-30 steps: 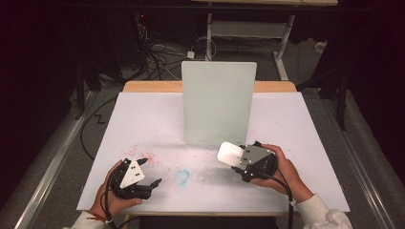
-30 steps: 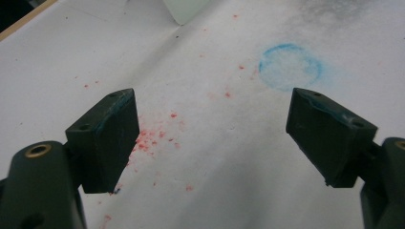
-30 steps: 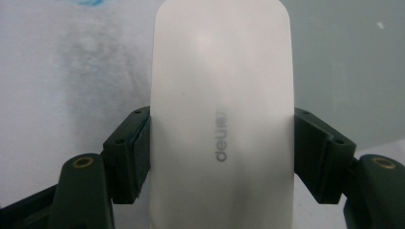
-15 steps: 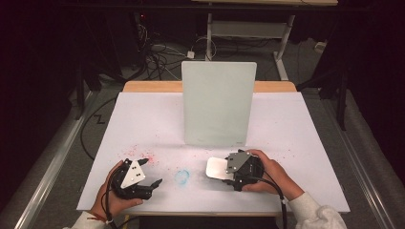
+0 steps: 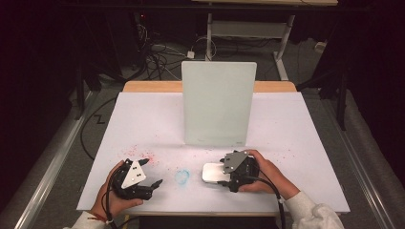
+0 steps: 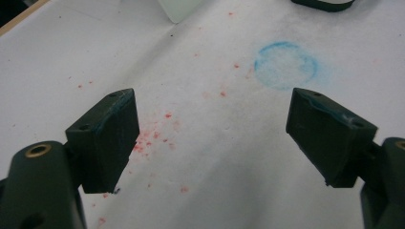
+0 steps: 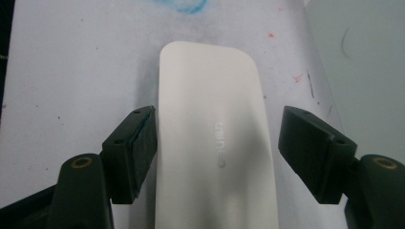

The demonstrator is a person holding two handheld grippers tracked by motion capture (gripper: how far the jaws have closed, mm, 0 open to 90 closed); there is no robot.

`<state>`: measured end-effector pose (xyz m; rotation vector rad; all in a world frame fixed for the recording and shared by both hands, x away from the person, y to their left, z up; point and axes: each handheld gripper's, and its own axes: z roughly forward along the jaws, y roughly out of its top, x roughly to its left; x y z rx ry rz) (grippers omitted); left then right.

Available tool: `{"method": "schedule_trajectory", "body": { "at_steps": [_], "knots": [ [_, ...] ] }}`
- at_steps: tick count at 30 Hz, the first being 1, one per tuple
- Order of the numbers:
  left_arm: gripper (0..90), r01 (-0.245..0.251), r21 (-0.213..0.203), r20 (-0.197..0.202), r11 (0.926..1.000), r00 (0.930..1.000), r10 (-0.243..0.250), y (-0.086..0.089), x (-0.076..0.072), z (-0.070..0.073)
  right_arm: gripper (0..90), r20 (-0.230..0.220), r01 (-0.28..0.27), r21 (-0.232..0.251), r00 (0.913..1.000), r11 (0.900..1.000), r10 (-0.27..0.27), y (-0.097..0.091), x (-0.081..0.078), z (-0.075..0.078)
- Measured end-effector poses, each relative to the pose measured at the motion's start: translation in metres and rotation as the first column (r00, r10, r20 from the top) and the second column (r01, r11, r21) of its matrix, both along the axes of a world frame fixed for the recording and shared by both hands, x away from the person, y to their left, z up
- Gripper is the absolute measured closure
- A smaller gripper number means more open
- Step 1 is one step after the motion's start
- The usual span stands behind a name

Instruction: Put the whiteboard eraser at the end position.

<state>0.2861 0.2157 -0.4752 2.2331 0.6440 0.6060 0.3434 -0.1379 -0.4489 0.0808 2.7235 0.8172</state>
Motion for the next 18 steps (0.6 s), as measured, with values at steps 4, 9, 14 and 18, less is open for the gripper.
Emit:
{"method": "schedule_trajectory", "body": {
  "at_steps": [4, 9, 14, 18],
  "knots": [
    [17.9, -0.002, -0.001, 0.0, 1.0, 1.0, 0.002, 0.0, 0.0, 0.0, 29.2, 0.021, 0.012, 0.018, 0.9997, 0.9998, -0.012, -0.004, -0.003, 0.005],
    [17.9, -0.001, -0.002, 0.001, 1.0, 1.0, 0.001, 0.0, 0.0, 0.0, 30.7, 0.08, 0.054, 0.071, 0.995, 0.996, -0.06, -0.012, -0.005, 0.015],
    [17.9, -0.003, -0.002, 0.001, 1.0, 1.0, 0.003, 0.001, 0.0, 0.0, 30.9, 0.138, 0.106, 0.109, 0.9831, 0.9883, -0.121, -0.021, -0.005, 0.024],
    [17.9, -0.003, -0.003, 0.001, 1.0, 1.0, 0.003, 0.0, 0.0, 0.0, 30.6, 0.174, 0.148, 0.131, 0.9701, 0.9803, -0.169, -0.028, -0.005, 0.029]
  ]
}}
